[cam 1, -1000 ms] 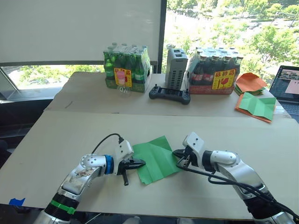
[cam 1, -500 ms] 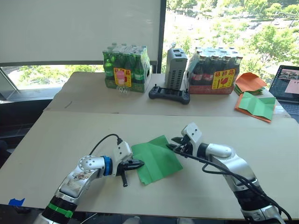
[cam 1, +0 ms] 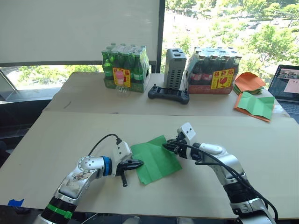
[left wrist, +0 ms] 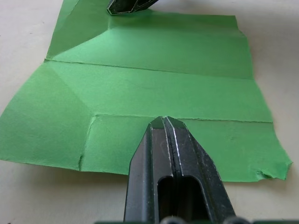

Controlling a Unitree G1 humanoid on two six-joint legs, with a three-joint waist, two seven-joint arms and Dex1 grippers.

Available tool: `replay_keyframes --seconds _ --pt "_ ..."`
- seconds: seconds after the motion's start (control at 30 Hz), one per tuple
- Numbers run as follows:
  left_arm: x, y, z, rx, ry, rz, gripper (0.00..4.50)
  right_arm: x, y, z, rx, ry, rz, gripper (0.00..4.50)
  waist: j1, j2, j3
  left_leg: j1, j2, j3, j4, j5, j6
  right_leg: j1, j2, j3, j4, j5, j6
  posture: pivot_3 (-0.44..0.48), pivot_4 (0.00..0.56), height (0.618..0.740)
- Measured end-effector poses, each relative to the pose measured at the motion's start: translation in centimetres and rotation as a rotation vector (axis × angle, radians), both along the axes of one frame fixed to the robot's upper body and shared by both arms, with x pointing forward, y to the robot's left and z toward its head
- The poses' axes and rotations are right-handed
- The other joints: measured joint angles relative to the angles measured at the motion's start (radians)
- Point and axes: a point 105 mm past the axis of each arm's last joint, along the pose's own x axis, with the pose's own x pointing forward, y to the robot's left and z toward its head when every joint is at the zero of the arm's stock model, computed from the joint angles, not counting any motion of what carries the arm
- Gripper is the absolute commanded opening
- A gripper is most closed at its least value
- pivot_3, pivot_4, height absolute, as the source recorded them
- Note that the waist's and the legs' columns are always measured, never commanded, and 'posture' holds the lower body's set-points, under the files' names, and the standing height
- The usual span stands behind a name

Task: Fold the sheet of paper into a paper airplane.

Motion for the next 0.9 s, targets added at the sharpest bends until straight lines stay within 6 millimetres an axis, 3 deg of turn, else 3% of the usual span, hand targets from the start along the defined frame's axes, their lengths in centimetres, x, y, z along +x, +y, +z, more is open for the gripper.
replay_keyframes --seconds 0.4,0.6,0.9 --pt "0.3 0.7 0.3 0.006 0.0 0.033 0.0 -0.9 0.1 0.8 -0.001 -0.065 0.019 0.05 -0.005 0.0 0.0 -0.001 0.0 0.0 0.0 0.0 0.0 -0.001 0.0 0.0 0.001 0.0 0.0 0.0 0.15 0.675" --pt "1.5 2.9 2.6 -0.012 -0.043 0.128 0.0 -3.7 -0.4 3.1 -0.002 -0.288 -0.04 0.05 -0.002 0.0 0.0 -0.002 0.0 0.0 0.0 0.0 0.0 -0.003 0.0 0.0 0.001 0.0 0.0 0.0 0.15 0.675" --pt "2.1 2.9 4.1 -0.028 -0.088 0.136 0.0 -6.5 1.1 2.5 -0.319 -0.661 -0.015 0.05 0.0 0.0 0.0 -0.001 -0.001 0.001 0.0 0.001 -0.001 -0.003 0.0 0.001 0.003 0.0 0.0 0.0 0.15 0.675"
